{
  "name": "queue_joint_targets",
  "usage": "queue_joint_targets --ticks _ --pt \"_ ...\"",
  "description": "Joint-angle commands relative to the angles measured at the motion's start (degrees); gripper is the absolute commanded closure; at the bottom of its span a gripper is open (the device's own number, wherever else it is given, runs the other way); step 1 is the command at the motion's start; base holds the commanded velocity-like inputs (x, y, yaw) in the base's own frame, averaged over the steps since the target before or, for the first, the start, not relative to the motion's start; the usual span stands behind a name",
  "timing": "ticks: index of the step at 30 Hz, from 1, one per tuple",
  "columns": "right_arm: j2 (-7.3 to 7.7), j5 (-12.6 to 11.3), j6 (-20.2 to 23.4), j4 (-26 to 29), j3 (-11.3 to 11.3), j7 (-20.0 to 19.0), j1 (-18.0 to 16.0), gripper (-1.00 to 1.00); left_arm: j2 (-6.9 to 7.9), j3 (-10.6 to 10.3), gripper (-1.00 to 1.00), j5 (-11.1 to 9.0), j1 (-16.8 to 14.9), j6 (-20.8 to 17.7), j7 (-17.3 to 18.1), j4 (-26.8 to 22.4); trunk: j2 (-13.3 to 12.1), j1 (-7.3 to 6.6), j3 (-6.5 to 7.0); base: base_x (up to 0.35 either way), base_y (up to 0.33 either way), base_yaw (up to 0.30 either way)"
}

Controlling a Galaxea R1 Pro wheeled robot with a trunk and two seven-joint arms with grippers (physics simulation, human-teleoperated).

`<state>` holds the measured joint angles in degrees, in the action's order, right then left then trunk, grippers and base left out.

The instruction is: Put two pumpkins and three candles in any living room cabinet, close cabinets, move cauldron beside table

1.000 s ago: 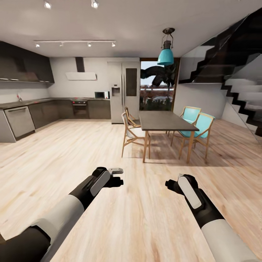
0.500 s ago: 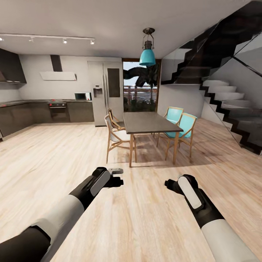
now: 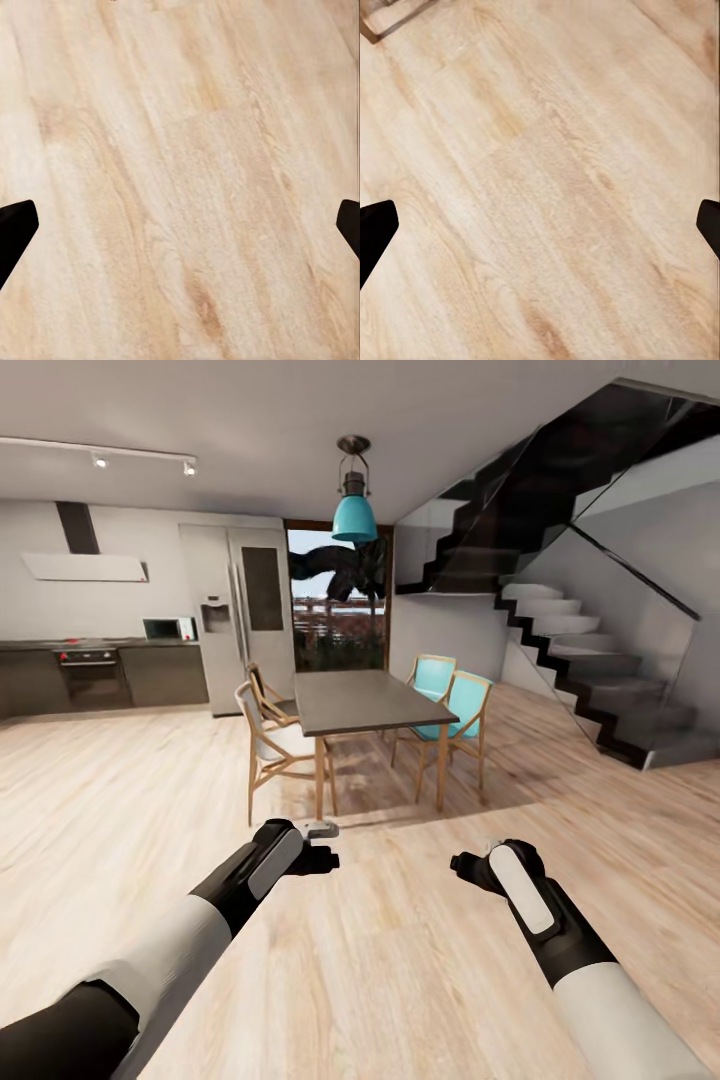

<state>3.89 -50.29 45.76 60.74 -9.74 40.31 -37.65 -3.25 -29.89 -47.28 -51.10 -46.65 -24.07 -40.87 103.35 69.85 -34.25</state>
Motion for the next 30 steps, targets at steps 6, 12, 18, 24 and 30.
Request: queue_joint_targets --ticks 6,12,18,24,30 --pt "0.07 -0.5 0.0 0.0 -0.2 0.6 -0.1 -1.0 0.01 -0.2 -1.0 -0.6 -0.1 -0.1 -0.5 -0.1 0.0 0.0 0.08 0.018 0.0 -0.281" --pt "0.07 -0.5 0.0 0.0 -0.2 0.6 -0.1 -1.0 0.0 -0.2 -1.0 -0.6 -0.1 0.0 -0.6 -0.1 0.0 0.0 0.22 0.002 0.0 -0.281" --pt "0.07 -0.5 0.0 0.0 -0.2 0.6 -0.1 -1.0 0.0 -0.2 -1.0 -0.6 -0.1 0.0 -0.5 -0.1 0.0 0.0 0.36 0.0 0.0 -0.281" --pt "0.07 -0.5 0.0 0.0 -0.2 0.6 -0.1 -1.0 0.01 -0.2 -1.0 -0.6 -0.1 0.0 -0.6 -0.1 0.0 0.0 0.5 0.0 0.0 -0.281" --pt "0.07 -0.5 0.0 0.0 -0.2 0.6 -0.1 -1.0 0.0 -0.2 -1.0 -0.6 -0.1 0.0 -0.5 -0.1 0.0 0.0 0.64 0.0 0.0 -0.281"
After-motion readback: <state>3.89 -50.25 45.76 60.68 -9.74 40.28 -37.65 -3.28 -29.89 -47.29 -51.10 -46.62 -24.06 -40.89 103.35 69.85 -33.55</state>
